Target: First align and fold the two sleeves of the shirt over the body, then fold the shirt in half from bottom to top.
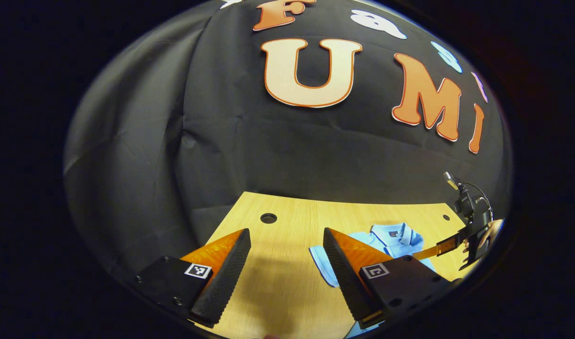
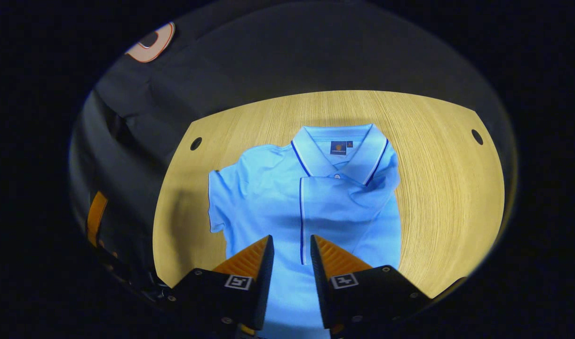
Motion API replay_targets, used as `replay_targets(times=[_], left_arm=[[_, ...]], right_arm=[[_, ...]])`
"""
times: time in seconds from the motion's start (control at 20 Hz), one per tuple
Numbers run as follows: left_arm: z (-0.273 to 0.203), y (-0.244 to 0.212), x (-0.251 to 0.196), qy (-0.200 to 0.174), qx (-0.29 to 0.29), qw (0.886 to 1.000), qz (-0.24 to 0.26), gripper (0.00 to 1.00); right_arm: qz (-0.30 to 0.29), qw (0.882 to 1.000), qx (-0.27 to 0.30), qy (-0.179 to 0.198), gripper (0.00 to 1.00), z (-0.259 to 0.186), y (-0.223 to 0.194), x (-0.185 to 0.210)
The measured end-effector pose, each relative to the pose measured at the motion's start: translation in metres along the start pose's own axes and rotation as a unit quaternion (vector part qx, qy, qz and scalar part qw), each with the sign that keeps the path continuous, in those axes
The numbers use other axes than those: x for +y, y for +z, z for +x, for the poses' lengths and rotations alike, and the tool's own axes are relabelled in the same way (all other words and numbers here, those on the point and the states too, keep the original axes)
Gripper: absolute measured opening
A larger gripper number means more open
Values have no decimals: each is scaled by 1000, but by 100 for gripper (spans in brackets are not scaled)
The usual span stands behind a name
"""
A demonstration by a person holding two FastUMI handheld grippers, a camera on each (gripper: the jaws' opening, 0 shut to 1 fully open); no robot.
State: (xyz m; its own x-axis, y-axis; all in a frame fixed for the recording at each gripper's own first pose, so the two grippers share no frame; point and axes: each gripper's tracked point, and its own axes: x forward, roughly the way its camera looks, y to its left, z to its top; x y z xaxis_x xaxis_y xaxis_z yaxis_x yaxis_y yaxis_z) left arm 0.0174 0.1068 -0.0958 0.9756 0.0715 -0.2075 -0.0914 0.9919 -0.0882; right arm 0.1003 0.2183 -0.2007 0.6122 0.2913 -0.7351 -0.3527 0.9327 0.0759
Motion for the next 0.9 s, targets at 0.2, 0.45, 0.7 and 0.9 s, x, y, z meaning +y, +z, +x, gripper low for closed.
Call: replay_targets(times=[0.2, 0.45, 0.7, 0.9], left_arm=[[9, -9, -3, 6, 24, 1000, 3, 100], [27, -24, -7, 6, 88, 996, -5, 100], [53, -44, -33, -31, 163, 986, -3, 100], [78, -63, -47, -33, 217, 975, 30, 100]], right_arm=[[8, 999, -35, 13, 94, -15, 8, 9], [12, 998, -53, 27, 98, -38, 5, 8], [28, 997, -66, 37, 99, -61, 2, -8], [49, 996, -71, 38, 98, -78, -6, -34]])
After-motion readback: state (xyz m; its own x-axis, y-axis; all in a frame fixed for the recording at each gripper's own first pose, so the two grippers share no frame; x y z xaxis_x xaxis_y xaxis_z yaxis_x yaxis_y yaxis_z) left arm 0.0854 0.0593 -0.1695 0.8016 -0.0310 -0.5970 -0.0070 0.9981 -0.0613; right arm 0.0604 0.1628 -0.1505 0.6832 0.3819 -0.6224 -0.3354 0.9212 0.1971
